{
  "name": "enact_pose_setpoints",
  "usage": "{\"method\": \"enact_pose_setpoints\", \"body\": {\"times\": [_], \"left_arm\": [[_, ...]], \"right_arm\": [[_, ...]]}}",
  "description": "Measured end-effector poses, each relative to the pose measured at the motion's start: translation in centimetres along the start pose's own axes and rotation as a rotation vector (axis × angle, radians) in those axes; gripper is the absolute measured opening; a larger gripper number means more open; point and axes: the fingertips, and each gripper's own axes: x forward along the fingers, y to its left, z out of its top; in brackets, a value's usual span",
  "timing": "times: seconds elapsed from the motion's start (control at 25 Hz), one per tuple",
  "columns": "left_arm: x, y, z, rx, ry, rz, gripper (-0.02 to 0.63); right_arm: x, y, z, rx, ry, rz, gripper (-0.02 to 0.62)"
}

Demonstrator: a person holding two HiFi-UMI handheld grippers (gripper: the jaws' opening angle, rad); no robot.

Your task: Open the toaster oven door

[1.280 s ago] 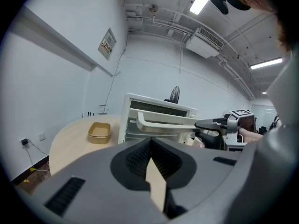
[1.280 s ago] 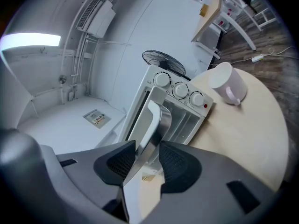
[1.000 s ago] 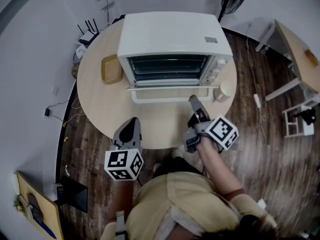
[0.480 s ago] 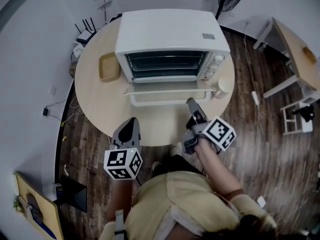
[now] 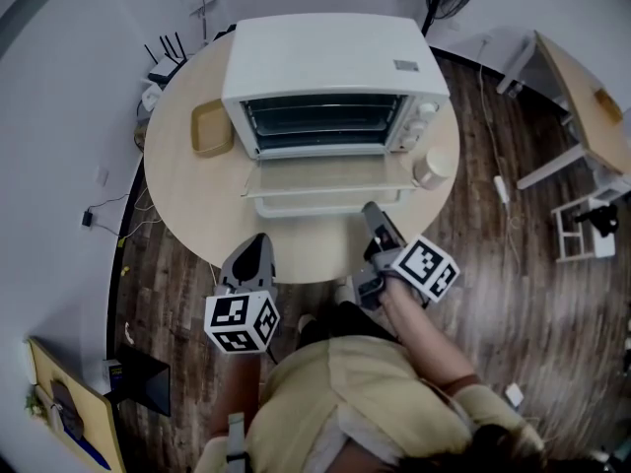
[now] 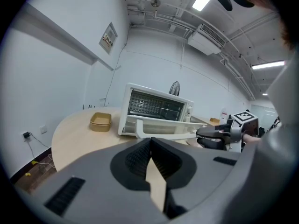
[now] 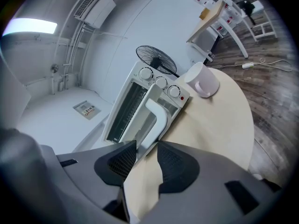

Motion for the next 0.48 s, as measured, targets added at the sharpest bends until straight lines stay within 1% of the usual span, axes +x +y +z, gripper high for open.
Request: {"method": "enact_pose_setpoints", "body": {"times": [0.36,0.48], "left_arm": [[-0.2,-0.4,-0.9,0.0,0.013,-0.001,0.002],[-0.2,-0.6,-1.3,-0.007,0.017,-0.001,0.002]], "right_arm": [[-0.6,-1.9,-1.8,-0.004,0.034,-0.051,0.132],[-0.7,-2.3,-2.3,0.011,0.04,-0.054,0.13]]}}
